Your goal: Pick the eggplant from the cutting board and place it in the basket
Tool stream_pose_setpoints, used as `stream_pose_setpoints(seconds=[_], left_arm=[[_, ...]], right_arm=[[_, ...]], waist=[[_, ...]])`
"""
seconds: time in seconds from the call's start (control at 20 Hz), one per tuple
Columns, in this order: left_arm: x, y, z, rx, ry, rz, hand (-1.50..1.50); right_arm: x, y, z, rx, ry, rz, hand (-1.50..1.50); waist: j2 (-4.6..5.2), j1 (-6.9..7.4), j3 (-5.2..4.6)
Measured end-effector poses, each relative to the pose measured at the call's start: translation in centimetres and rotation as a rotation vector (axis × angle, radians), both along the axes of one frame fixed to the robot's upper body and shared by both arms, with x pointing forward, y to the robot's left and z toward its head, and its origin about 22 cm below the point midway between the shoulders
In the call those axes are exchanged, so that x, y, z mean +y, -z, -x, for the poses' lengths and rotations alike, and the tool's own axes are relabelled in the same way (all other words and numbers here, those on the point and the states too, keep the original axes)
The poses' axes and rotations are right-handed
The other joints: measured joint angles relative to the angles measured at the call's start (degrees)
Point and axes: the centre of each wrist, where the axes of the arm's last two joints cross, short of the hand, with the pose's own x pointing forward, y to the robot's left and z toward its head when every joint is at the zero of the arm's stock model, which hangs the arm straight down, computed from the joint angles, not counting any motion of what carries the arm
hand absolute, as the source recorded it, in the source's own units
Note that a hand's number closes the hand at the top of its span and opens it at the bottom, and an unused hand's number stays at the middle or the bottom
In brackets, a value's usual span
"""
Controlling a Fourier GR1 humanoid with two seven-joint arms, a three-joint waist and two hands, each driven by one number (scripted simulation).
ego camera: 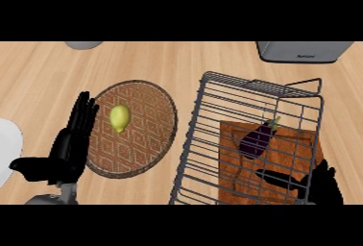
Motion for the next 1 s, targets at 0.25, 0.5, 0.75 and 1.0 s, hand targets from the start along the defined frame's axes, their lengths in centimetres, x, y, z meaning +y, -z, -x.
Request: stream_pose_setpoints(seconds=[0.25,0.5,0.75,1.0], left_arm=[[-0.1,-0.1,-0.1,-0.001,-0.007,-0.006,0.00],[-0.3,0.2,0.1,-0.001,-0.008,-0.004,0.00],[0.0,0.1,-0.3,-0.004,-0.007,-0.005,0.00],[0.0,0.0,-0.3,-0.010,-0.005,0.002,0.00]], right_arm=[[0.1,-0.1,-0.8,0.018,-0.002,0.012,1.50],[0.7,0.0,-1.2,0.051,-0.047,0.001,1.50],[1.2,0.3,-1.5,0.087,-0.095,0.010,1.50],[2.5,-0.1,-1.9,0.083,-0.202,0.025,1.50]], waist=[[-0.11,-0.43,0.07],[-0.37,-0.60,-0.29],[-0.55,-0.74,-0.57],[-0.67,-0.70,-0.61]])
